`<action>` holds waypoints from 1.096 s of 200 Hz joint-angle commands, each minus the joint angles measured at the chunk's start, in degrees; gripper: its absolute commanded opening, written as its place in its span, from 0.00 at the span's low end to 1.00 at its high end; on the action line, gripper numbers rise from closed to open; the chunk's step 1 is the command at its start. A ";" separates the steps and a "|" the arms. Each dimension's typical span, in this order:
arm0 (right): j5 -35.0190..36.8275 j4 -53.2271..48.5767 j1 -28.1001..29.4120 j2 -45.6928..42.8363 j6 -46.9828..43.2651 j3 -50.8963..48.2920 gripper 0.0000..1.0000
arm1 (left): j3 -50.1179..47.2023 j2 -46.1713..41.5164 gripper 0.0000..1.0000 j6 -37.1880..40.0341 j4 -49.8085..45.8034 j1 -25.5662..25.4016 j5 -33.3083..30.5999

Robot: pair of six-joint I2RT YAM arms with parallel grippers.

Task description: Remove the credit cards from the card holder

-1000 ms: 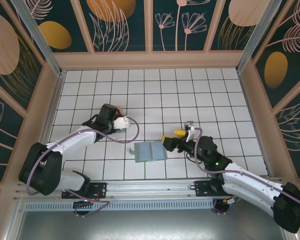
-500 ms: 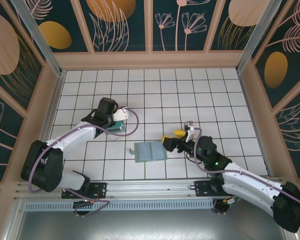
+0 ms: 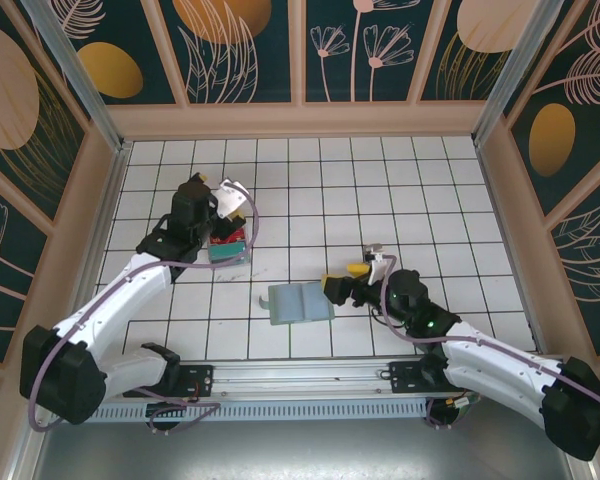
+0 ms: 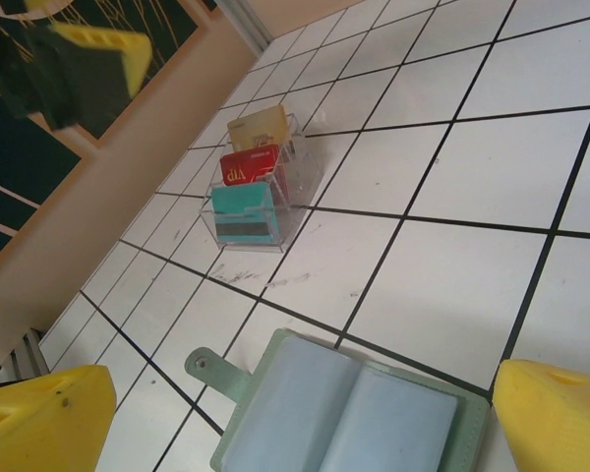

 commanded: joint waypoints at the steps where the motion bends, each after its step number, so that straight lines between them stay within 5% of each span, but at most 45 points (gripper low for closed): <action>1: 0.06 -1.12 0.34 0.46 -1.05 2.30 0.99 | 2.29 -2.23 0.99 -16.07 0.00 0.38 -4.17; 101: 0.06 -5.94 0.51 11.31 -1.73 7.47 0.98 | 3.60 -2.94 0.99 -55.45 -18.92 0.39 1.59; 124: -0.61 -5.49 0.59 13.82 -1.55 7.76 0.89 | 1.34 -4.40 0.99 -66.35 -20.00 0.32 0.46; 147: -0.87 -5.59 0.62 16.36 -0.88 8.11 0.77 | -1.51 -8.79 0.99 -68.71 -19.27 0.34 2.68; 182: -0.64 -6.93 0.92 21.52 1.86 8.11 0.39 | -11.03 -19.70 0.99 -73.23 -12.37 0.32 8.37; 219: 2.23 -8.65 2.65 22.10 4.60 7.07 0.37 | -18.64 -22.57 0.79 -81.88 -7.31 0.16 16.45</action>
